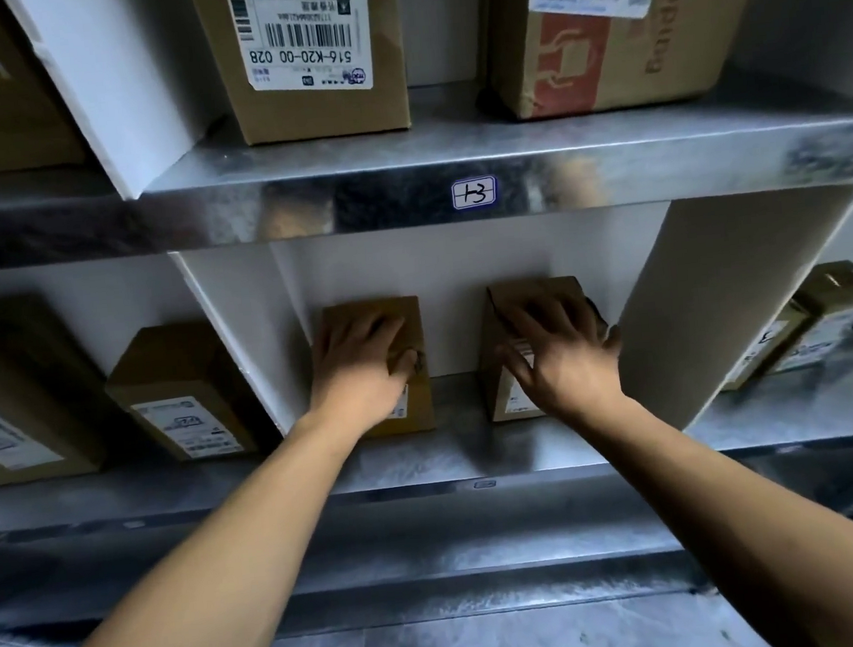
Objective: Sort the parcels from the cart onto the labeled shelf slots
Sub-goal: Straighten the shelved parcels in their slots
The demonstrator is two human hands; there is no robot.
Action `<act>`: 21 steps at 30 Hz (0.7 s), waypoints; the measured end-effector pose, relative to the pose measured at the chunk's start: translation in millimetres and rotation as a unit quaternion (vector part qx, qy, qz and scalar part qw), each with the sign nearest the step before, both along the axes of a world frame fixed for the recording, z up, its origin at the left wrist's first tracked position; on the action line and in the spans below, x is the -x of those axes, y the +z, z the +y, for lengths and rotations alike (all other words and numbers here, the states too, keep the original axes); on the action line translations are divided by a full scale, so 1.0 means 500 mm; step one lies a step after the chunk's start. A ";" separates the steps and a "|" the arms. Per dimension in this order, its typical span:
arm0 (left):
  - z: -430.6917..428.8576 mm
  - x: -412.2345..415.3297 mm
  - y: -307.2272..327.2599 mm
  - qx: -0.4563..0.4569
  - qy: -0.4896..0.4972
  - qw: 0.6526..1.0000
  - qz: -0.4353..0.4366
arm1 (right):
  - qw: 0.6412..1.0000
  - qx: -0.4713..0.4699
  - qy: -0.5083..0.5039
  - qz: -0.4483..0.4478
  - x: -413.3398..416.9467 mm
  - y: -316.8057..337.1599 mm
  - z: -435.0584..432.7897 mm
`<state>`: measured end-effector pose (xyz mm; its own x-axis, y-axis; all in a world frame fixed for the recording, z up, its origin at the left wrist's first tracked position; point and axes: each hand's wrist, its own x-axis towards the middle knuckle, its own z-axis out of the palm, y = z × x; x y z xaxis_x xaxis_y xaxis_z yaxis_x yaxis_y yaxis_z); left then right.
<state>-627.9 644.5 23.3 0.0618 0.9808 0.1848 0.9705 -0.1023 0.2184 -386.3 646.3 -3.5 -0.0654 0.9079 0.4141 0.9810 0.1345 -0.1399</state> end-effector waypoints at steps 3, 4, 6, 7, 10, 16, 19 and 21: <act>0.004 0.001 0.001 0.009 -0.001 1.000 -0.003 | 1.000 0.001 0.008 0.002 0.006 -0.004 0.001; 0.005 0.000 0.002 0.013 0.001 1.000 -0.003 | 1.000 0.004 0.007 0.003 0.008 -0.005 0.002; 0.007 -0.004 0.004 0.014 0.004 1.000 -0.004 | 1.000 0.004 0.005 0.003 0.007 -0.008 0.002; 0.006 -0.007 0.004 0.008 0.004 1.000 -0.008 | 1.000 0.002 0.004 0.001 0.004 -0.009 0.000; -0.001 -0.018 0.001 -0.035 -0.007 0.999 -0.039 | 1.000 0.003 0.000 0.001 -0.011 -0.008 -0.001; -0.004 -0.057 0.006 -0.044 -0.053 0.994 -0.090 | 1.000 0.009 0.003 0.016 -0.060 -0.011 -0.004; -0.001 -0.084 0.010 -0.039 -0.070 0.991 -0.111 | 1.000 0.013 0.023 0.017 -0.074 -0.007 -0.005; 0.002 -0.107 0.012 -0.030 -0.088 0.989 -0.116 | 0.998 0.016 0.046 0.029 -0.088 -0.005 -0.003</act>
<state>-574.3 645.6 29.3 0.1790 0.9458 0.2711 0.8610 -0.2839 0.4220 -342.1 644.7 -5.8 -0.1255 0.9122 0.3899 0.9551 0.2175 -0.2014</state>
